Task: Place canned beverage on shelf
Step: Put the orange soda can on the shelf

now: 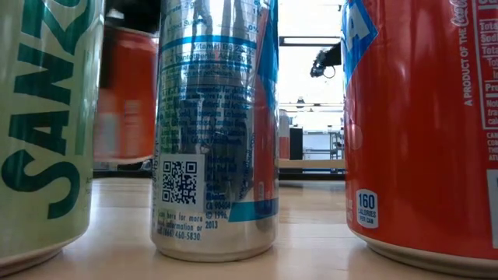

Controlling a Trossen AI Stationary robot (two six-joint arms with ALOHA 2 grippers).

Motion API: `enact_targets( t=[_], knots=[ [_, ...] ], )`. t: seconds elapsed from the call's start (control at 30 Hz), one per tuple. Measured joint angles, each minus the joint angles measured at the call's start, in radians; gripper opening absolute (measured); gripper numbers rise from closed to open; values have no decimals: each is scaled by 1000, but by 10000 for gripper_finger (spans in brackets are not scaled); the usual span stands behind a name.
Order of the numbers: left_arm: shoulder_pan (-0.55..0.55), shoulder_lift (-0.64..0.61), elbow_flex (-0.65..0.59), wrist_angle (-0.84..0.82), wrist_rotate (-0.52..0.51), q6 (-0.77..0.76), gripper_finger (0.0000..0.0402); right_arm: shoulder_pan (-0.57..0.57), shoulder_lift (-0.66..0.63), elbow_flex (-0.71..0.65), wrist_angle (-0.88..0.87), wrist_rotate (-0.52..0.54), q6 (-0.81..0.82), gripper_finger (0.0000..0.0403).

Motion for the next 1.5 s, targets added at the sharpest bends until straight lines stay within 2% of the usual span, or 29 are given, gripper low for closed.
enact_targets(
  t=[0.13,0.47,0.83,1.1,1.23,1.5],
  knots=[
    [99,-30,0,57,-40,162,313,0,-15,0,-66,27,23,323],
    [359,-48,0,217,-50,623,313,7,-65,0,-185,48,98,323],
    [580,-85,0,391,164,944,313,52,-108,0,-269,50,145,323],
    [711,-82,0,432,247,1072,314,38,-116,0,-238,66,115,323],
    [763,-81,0,437,259,1075,314,20,-116,0,-199,107,71,323],
    [802,-54,1,475,259,1025,314,-58,-116,0,-107,100,1,323]
  ],
)
